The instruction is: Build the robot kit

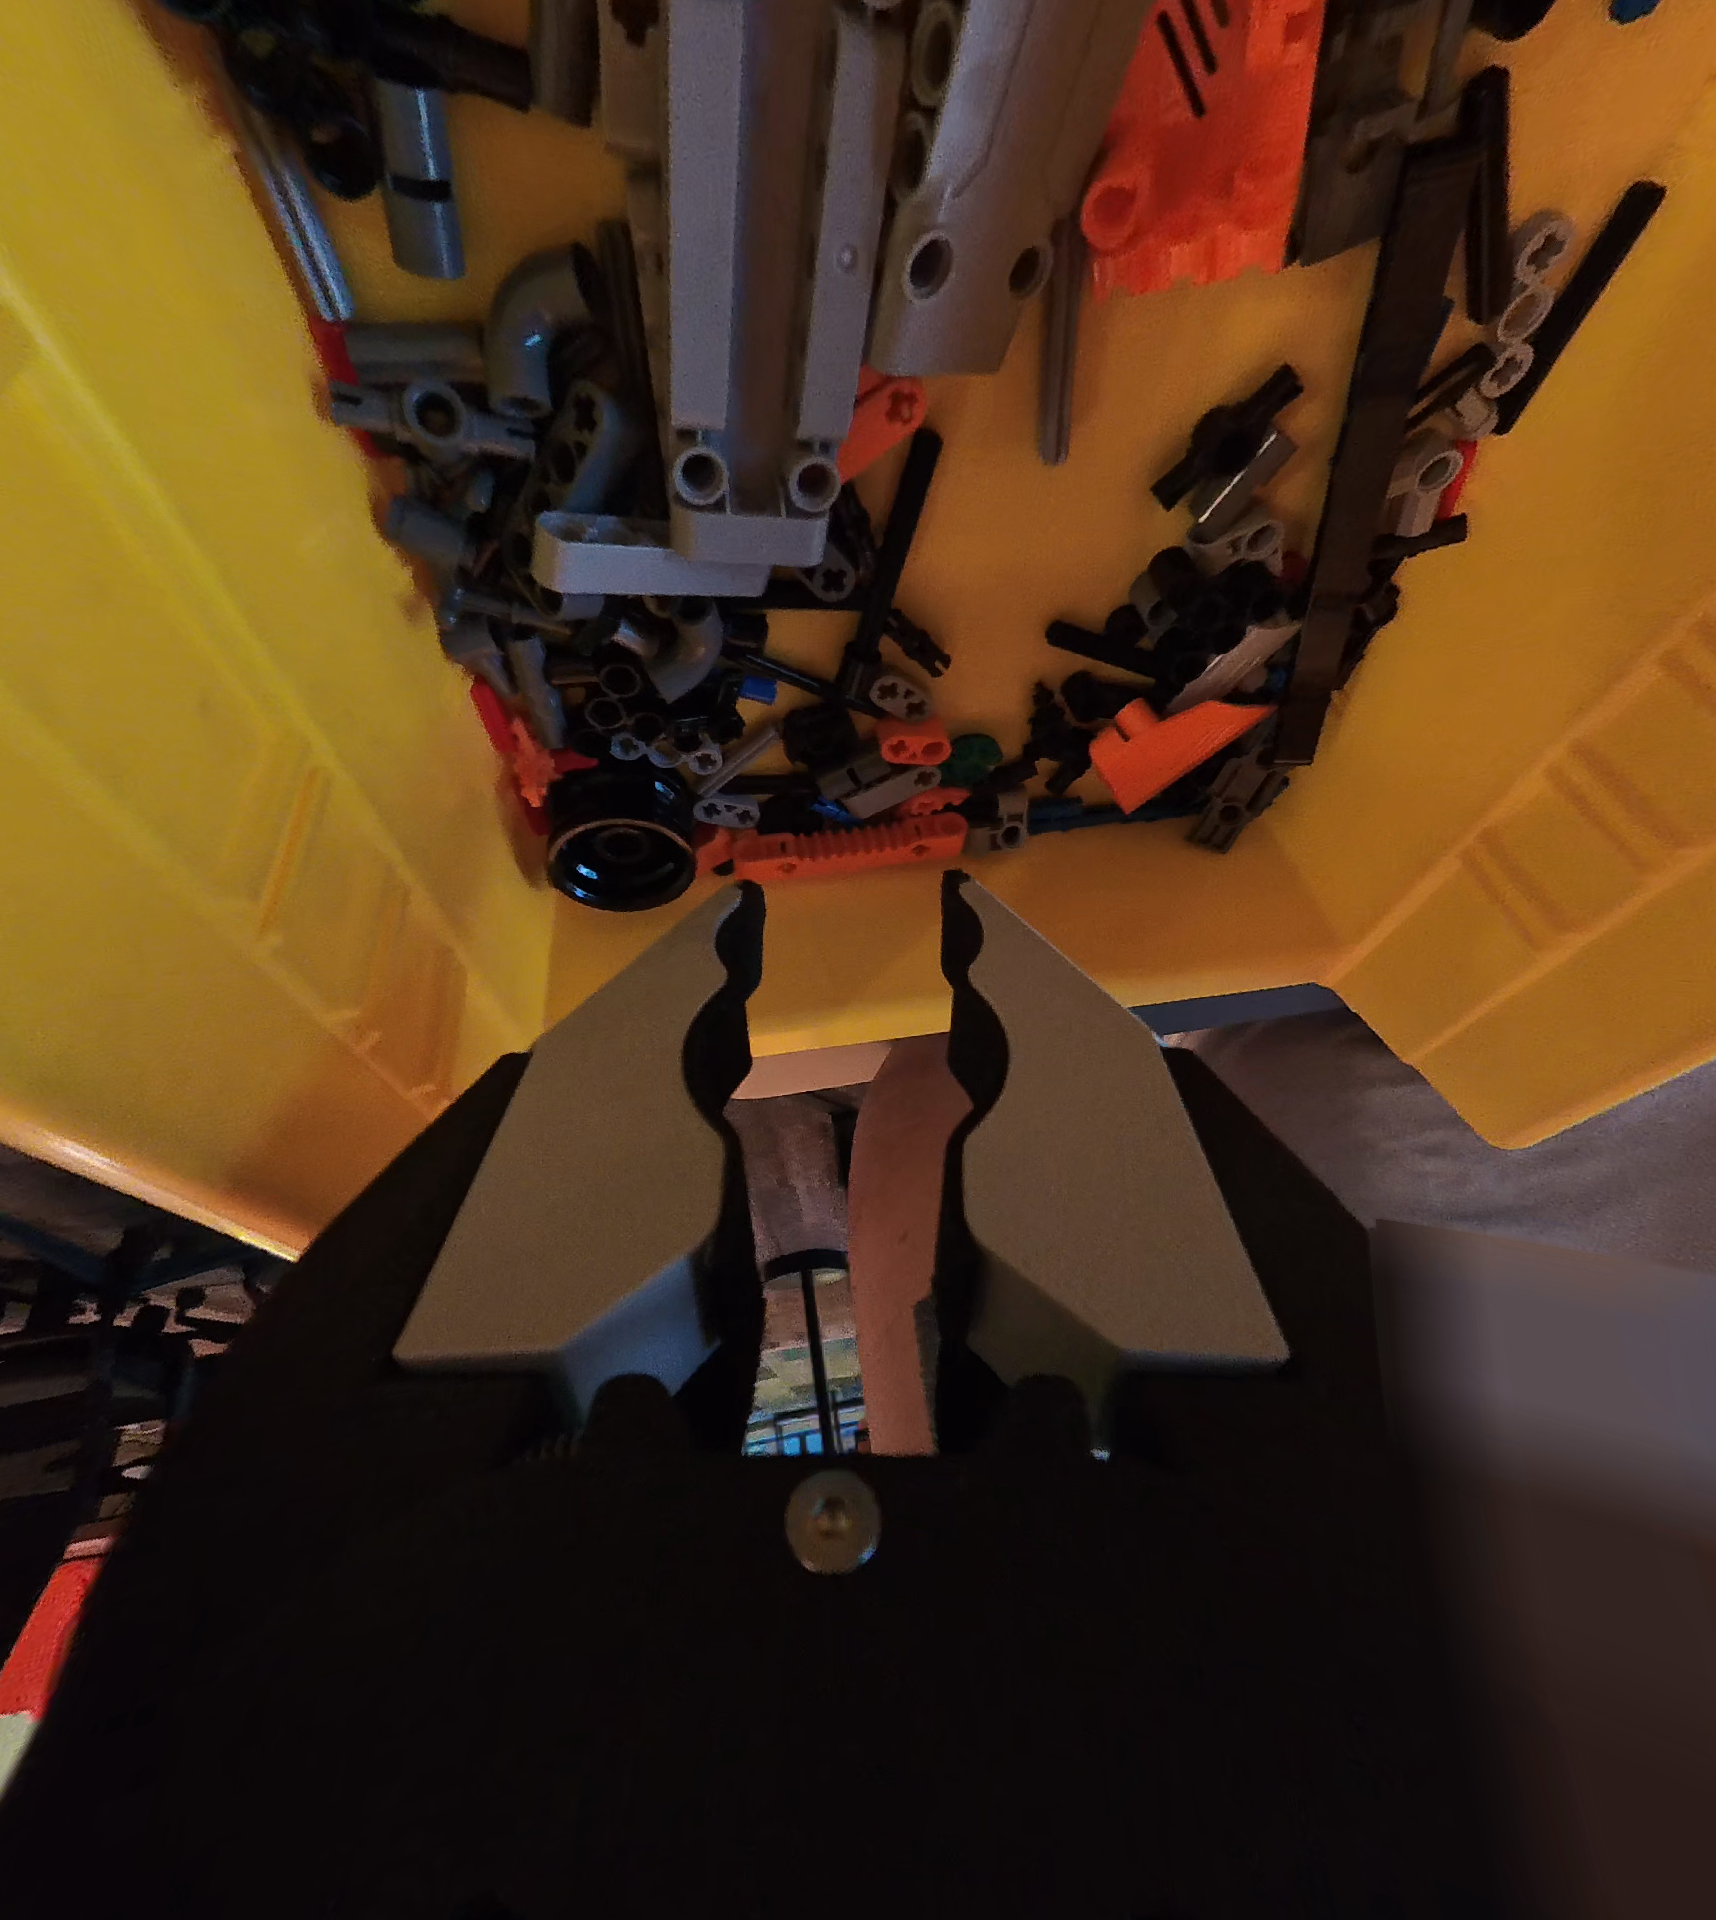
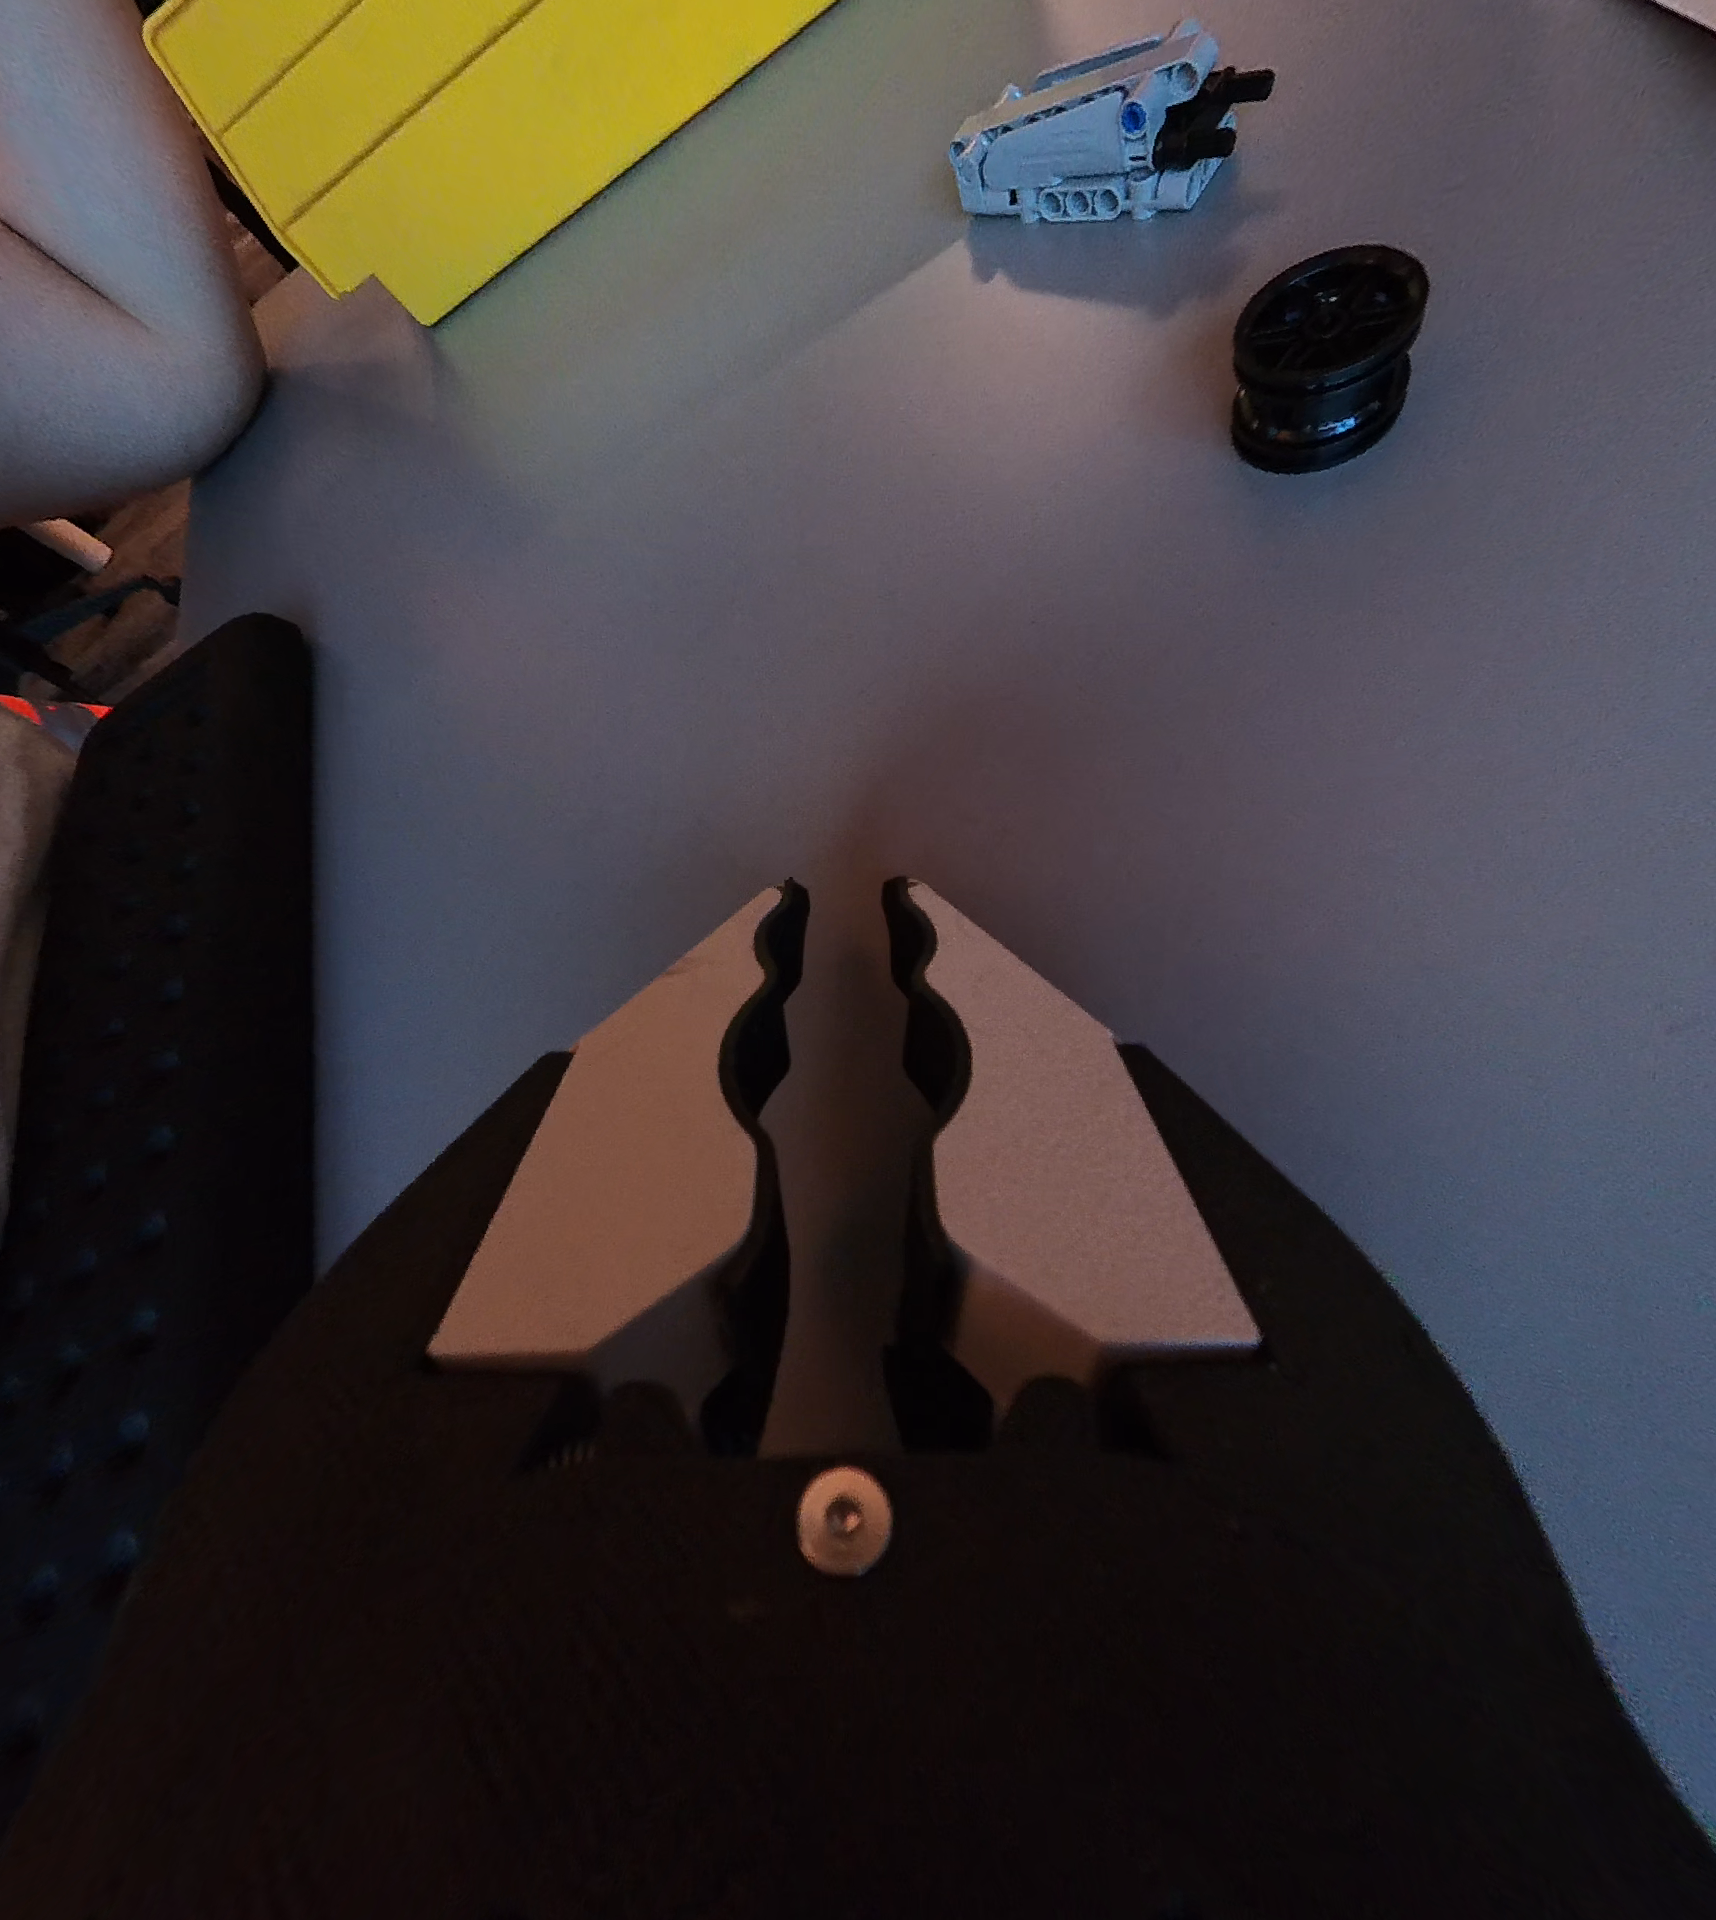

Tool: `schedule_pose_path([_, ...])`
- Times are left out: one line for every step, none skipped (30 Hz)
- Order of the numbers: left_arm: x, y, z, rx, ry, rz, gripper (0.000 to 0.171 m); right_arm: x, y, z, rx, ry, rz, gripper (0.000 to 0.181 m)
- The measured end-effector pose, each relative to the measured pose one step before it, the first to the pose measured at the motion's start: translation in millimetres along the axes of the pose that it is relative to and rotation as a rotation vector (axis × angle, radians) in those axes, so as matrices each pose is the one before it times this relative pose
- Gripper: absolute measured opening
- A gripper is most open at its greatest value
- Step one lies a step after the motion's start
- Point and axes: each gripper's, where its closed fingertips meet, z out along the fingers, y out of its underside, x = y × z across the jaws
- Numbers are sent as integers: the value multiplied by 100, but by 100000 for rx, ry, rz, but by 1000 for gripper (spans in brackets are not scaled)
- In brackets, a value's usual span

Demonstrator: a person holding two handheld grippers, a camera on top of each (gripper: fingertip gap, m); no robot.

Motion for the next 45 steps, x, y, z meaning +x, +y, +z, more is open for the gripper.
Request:
schedule_pose_path([105, -23, -30, 186, -184, 725, 33, -16, 4, -10, 32, -220, 162, 16])
schedule_pose_path([109, -24, -30, 188, -184, 659, 32, -25, 20, -8, -11, -13, -23, 16])
schedule_pose_path([91, -18, -15, 48, -298, 483, 32, -65, 52, -19, -101, -8, -259, 16])
schedule_pose_path([60, 3, 14, -185, -405, 289, 32, -95, 66, -17, -205, -228, -422, 16])
schedule_pose_path([50, 13, 24, -312, -581, 183, 32, -142, 76, -6, -291, -431, -479, 16])
schedule_pose_path([52, 21, 20, -379, -619, 216, 32, -82, 30, 1, -111, -156, -458, 16])
schedule_pose_path([67, 10, 8, -219, -634, 462, 32, -79, 56, 1, -257, -261, -356, 16])
schedule_pose_path([117, -36, -43, 226, -582, 779, 32, -49, 16, 5, -119, -144, -221, 16])
schedule_pose_path([164, -57, -66, 500, -392, 1013, 32, -59, 37, 10, -190, -288, -122, 16])
schedule_pose_path([159, -25, -60, 346, -469, 1028, 31, -45, 17, -3, -62, -214, -48, 16])
schedule_pose_path([128, 1, -60, 273, -654, 949, 32, -28, 7, -13, -8, -55, 10, 16])
schedule_pose_path([108, 13, -43, 260, -620, 697, 31, -34, 24, -10, -46, -93, -62, 16])
schedule_pose_path([93, 11, -42, 157, -602, 333, 31, -33, 26, -11, -59, -86, -61, 16])
schedule_pose_path([84, 24, -30, 76, -568, 208, 31, -13, -6, -1, 50, 53, -26, 16])
schedule_pose_path([82, 3, -29, 61, -528, 435, 31, 9, 9, 2, -41, 20, 96, 16])
schedule_pose_path([80, -11, -29, 76, -636, 668, 31, 17, -9, -5, 59, -160, 372, 16])
schedule_pose_path([102, -51, -44, 170, -481, 818, 31, 29, -22, -17, 89, -357, 697, 16])
schedule_pose_path([132, -79, -25, 142, -236, 944, 31, 15, -19, -10, 118, -435, 796, 15])
schedule_pose_path([113, -50, 3, -149, -329, 935, 32, 4, -13, -15, 111, -413, 549, 15])
schedule_pose_path([91, -21, 11, -257, -453, 845, 32, -9, -7, -8, 24, -153, 100, 15])
schedule_pose_path([96, -41, 2, -154, -370, 654, 32, -12, 11, -4, -61, 159, -296, 15])
schedule_pose_path([104, -40, 1, -62, -236, 553, 32, -19, 23, 11, -124, 235, -472, 15])
schedule_pose_path([90, -11, 9, -154, -188, 563, 32, -8, 10, 11, -93, 232, -389, 15])
schedule_pose_path([87, 5, 16, -225, -129, 571, 32, -7, 5, 2, -32, 114, -145, 15])
schedule_pose_path([78, 18, 31, -281, -50, 420, 32, 5, -1, -11, 35, -123, 174, 15])
schedule_pose_path([44, 32, 39, -309, -84, 260, 32, 7, -14, 0, 76, -324, 499, 15])
schedule_pose_path([37, 21, 13, -211, -131, 170, 32, 17, -12, -12, 91, -420, 667, 15])
schedule_pose_path([19, -7, -4, -53, -108, 64, 32, 4, -15, -9, 80, -391, 561, 14])
schedule_pose_path([7, -24, -12, 45, -110, -42, 32, -8, -1, -2, 34, -152, 158, 14])
schedule_pose_path([3, -35, -8, 31, -145, -92, 32, -4, 18, 14, -80, 338, -483, 14])
schedule_pose_path([18, -43, 10, -75, -131, -61, 32, -22, 30, 11, -189, 760, -1158, 14])
schedule_pose_path([19, -20, 43, -321, -108, 34, 32, -53, 56, 35, -358, 771, -1568, 14])
schedule_pose_path([16, -19, 62, -517, -130, 89, 32, -83, 70, 50, -545, 556, -1609, 14])
schedule_pose_path([42, -17, 67, -592, -151, 79, 32, -56, 59, 37, -418, 625, -1343, 14])
schedule_pose_path([39, -18, 60, -573, -252, 79, 32, -38, 43, 34, -320, 449, -1011, 14])
schedule_pose_path([48, -20, 26, -356, -373, 249, 32, -38, 27, 25, -253, 162, -705, 14])
schedule_pose_path([75, -35, 6, -74, -327, 489, 32, -46, 20, 20, -155, -13, -442, 14])
schedule_pose_path([86, -44, -12, 68, -214, 597, 32, -23, 5, 11, -31, 65, -296, 14])
schedule_pose_path([84, -32, -24, 109, -171, 624, 32, -20, 10, 6, -91, 31, -279, 14])
schedule_pose_path([75, -23, 1, 50, -10, 610, 32, -4, 9, 1, -53, 147, -257, 14])
schedule_pose_path([61, -2, 13, -148, 60, 474, 32, 2, 1, 8, -58, 155, -217, 14])
schedule_pose_path([11, 26, 29, -317, -66, 203, 32, 3, 10, 5, -55, 90, -153, 14])
schedule_pose_path([-7, 5, 24, -246, -8, -29, 32, -1, 7, 4, -60, 27, -91, 14])
schedule_pose_path([-13, 2, 20, -154, 103, -120, 32, 13, -4, 5, -36, 23, -37, 13])
schedule_pose_path([-15, 3, 5, -109, 65, -135, 32, 10, -1, -1, -59, 101, -146, 13])
